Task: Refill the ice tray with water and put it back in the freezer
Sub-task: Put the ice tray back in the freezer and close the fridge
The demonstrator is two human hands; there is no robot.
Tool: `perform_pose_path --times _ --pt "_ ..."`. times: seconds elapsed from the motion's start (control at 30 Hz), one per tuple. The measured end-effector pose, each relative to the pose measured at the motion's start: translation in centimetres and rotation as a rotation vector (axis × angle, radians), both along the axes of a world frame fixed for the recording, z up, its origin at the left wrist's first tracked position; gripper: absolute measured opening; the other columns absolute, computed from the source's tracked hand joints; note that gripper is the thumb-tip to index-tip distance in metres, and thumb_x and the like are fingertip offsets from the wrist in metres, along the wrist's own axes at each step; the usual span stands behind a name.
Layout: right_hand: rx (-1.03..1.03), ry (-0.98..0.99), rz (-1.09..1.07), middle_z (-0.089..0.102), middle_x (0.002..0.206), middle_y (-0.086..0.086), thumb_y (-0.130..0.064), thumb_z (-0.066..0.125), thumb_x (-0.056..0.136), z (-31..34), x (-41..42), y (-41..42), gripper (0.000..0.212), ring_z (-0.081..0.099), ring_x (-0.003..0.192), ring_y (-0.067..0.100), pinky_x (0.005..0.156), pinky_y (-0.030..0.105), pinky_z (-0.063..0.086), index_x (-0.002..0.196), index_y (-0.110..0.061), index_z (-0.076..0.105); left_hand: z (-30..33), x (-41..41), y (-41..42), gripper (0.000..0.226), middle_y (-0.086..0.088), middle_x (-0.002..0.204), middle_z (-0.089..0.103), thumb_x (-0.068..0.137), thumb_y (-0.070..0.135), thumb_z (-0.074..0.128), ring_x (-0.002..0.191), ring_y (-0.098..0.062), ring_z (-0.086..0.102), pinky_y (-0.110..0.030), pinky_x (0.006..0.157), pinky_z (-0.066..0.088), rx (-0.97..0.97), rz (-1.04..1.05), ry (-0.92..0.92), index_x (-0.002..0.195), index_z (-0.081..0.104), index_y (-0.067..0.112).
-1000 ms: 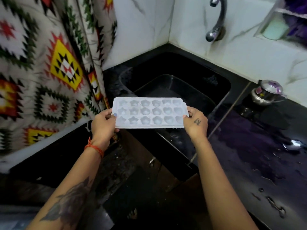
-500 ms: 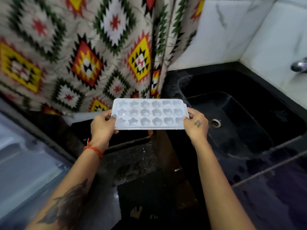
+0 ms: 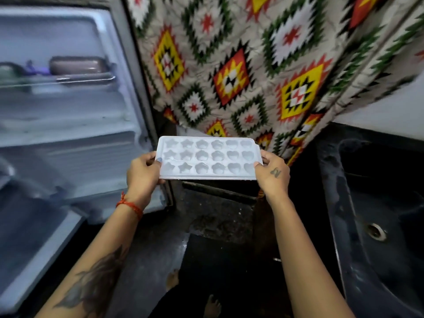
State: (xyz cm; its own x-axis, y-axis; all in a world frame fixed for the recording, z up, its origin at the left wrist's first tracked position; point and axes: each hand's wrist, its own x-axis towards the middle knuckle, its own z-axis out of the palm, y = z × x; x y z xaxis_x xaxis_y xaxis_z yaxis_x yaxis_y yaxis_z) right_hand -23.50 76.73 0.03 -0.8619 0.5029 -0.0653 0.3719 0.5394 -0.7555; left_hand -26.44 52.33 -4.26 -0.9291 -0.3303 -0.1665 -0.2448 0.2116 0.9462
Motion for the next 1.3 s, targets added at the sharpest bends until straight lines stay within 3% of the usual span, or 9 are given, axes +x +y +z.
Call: perform_pose_path --times 0.1,0.3,0.6,0.83,1.03,1.3 --pt "-0.009 -0.005 0.123 0.063 0.125 0.004 -0.012 0.052 0.093 -0.4 -1.2 -3.2 0.033 0.058 0.109 0.023 0.083 0.025 0.042 0.124 -0.018 0.062 -0.4 1.4 -3.7 0.022 -0.003 0.082 0.063 0.094 0.01 0.05 0.054 -0.008 0.056 -0.017 0.043 0.048 -0.004 0.111 0.012 0.11 0.066 0.012" --pt "-0.003 0.016 0.326 0.066 0.12 0.003 -0.012 0.053 0.091 -0.2 -3.4 -10.5 0.033 0.059 0.109 0.026 0.091 0.033 0.047 0.122 -0.02 0.064 -0.4 4.0 -10.9 0.023 -0.003 0.087 0.063 0.094 0.011 0.05 0.05 -0.004 0.057 -0.023 0.051 0.05 0.0 0.295 0.011 0.112 0.065 0.012" --pt "-0.016 0.025 0.595 0.069 0.114 0.01 -0.008 0.056 0.086 -0.9 -5.4 -23.2 0.033 0.059 0.109 0.032 0.088 0.033 0.045 0.115 -0.017 0.068 0.5 8.4 -21.7 0.023 -0.008 0.092 0.068 0.094 0.01 0.051 0.073 -0.024 0.062 -0.038 0.07 0.056 -0.006 0.522 0.007 0.109 0.067 0.016" --pt "-0.039 0.061 0.788 0.07 0.108 0.015 -0.002 0.055 0.084 -0.8 -6.3 -32.2 0.031 0.062 0.104 0.034 0.085 0.035 0.048 0.109 -0.012 0.07 0.7 11.1 -28.4 0.023 0.004 0.083 0.064 0.095 0.009 0.048 0.06 -0.007 0.059 -0.027 0.058 0.055 -0.036 0.685 0.011 0.108 0.066 0.017" --pt "-0.077 0.054 0.926 0.071 0.107 0.011 -0.004 0.055 0.084 -0.6 -7.4 -39.1 0.033 0.064 0.1 0.033 0.085 0.037 0.051 0.11 -0.017 0.07 1.1 12.7 -33.7 0.022 0.002 0.087 0.064 0.095 0.012 0.048 0.059 -0.007 0.059 -0.021 0.05 0.052 -0.052 0.792 0.007 0.106 0.065 0.021" --pt "-0.146 0.041 1.123 0.071 0.105 0.005 -0.002 0.055 0.086 -0.7 -10.0 -47.5 0.033 0.064 0.099 0.026 0.082 0.026 0.046 0.113 -0.015 0.069 1.9 13.4 -39.0 0.016 -0.003 0.078 0.057 0.094 0.008 0.051 0.066 -0.014 0.053 -0.013 0.04 0.046 -0.067 0.969 0.046 0.101 0.063 0.016"
